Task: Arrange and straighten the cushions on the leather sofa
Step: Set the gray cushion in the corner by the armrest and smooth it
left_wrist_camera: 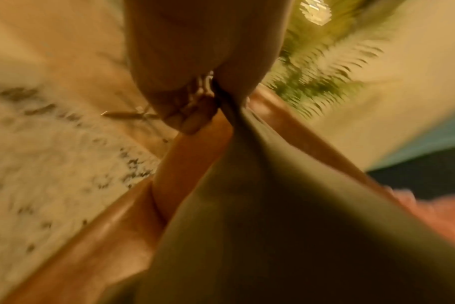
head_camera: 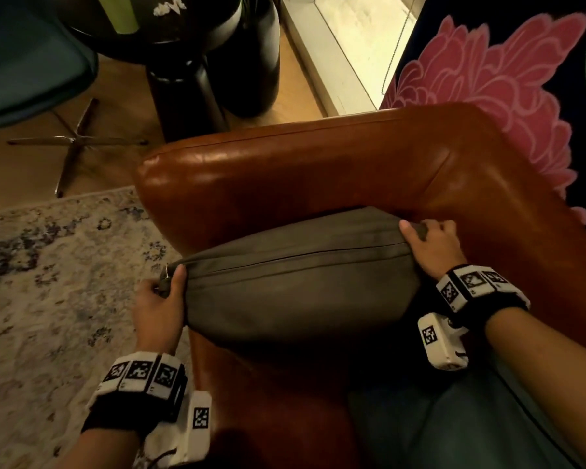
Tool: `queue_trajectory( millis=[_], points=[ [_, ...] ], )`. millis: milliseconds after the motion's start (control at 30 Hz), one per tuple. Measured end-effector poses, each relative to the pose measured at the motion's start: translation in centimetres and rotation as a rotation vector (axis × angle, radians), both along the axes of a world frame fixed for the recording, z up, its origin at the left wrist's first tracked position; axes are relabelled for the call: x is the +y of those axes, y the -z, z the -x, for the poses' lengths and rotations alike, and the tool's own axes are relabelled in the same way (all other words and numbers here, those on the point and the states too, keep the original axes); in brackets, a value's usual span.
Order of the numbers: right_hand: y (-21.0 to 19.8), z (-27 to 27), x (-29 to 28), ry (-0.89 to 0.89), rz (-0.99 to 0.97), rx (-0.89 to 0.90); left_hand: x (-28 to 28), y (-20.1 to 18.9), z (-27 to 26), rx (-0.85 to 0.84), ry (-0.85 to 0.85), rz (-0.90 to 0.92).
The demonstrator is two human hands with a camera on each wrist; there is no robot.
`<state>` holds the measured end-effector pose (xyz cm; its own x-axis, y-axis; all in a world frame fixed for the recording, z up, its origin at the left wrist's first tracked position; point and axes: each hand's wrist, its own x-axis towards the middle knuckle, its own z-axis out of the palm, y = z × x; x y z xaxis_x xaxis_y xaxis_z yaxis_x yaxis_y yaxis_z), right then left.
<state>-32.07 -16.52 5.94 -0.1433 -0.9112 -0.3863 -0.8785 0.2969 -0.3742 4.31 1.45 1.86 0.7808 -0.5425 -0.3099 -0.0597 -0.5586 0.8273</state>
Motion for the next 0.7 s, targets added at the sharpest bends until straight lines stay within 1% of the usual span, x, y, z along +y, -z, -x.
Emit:
queue_trajectory(
  millis=[67,100,167,233,267,300,367,400,433,500,533,567,600,633,667,700],
  points=[
    [-0.8,0.5,-0.9,0.032,0.092,-0.119,0.2,-0.4,0.1,-0.012,0.058,0.01],
    [-1.4,0.7,-1.3,0.028,0.154,-0.21,0.3,-0.5,0.0,-0.03,0.074,0.019],
    [-2.6,1.1,-2.3,0.029,0.271,-0.401,0.8,-0.8,-0.4,-0.032,0.059,0.045],
    [-2.9,1.4,-2.8,0.12,0.287,-0.561,1.3,-1.1,-0.7,-0.011,0.015,0.054],
    [-2.6,1.2,-2.8,0.159,0.279,-0.562,1.3,-1.3,-0.6,-0.006,-0.001,0.046],
    [-1.8,0.9,-2.7,0.162,0.256,-0.496,1.3,-1.1,-0.5,0.006,-0.005,0.021],
    [0.0,0.4,-1.8,0.135,0.187,-0.294,1.3,-0.3,-0.2,0.054,-0.028,-0.064],
    [0.6,0.3,-1.0,0.175,0.144,-0.269,1.3,-0.1,-0.2,0.085,-0.055,-0.09],
    [1.0,0.6,-0.2,0.249,0.08,-0.339,1.5,0.0,-0.1,0.154,-0.079,-0.054],
    [1.3,1.6,1.7,0.428,-0.122,-0.694,2.6,0.1,0.3,0.341,-0.138,0.098],
    [1.0,2.1,2.9,0.456,-0.186,-0.874,3.7,0.0,0.9,0.412,-0.134,0.159],
    [0.8,2.6,3.9,0.45,-0.193,-0.996,4.6,-0.2,1.5,0.442,-0.107,0.187],
    [0.4,3.1,4.6,0.413,-0.172,-1.069,5.5,-0.5,2.2,0.439,-0.073,0.19],
    [0.0,3.3,5.0,0.365,-0.131,-1.106,6.2,-0.8,2.7,0.396,-0.039,0.171],
    [-0.9,3.3,5.2,0.316,-0.073,-1.095,6.7,-1.1,3.1,0.313,0.011,0.149],
    [-1.7,3.2,5.1,0.268,0.005,-1.033,6.9,-1.6,3.1,0.221,0.063,0.136]
  ],
)
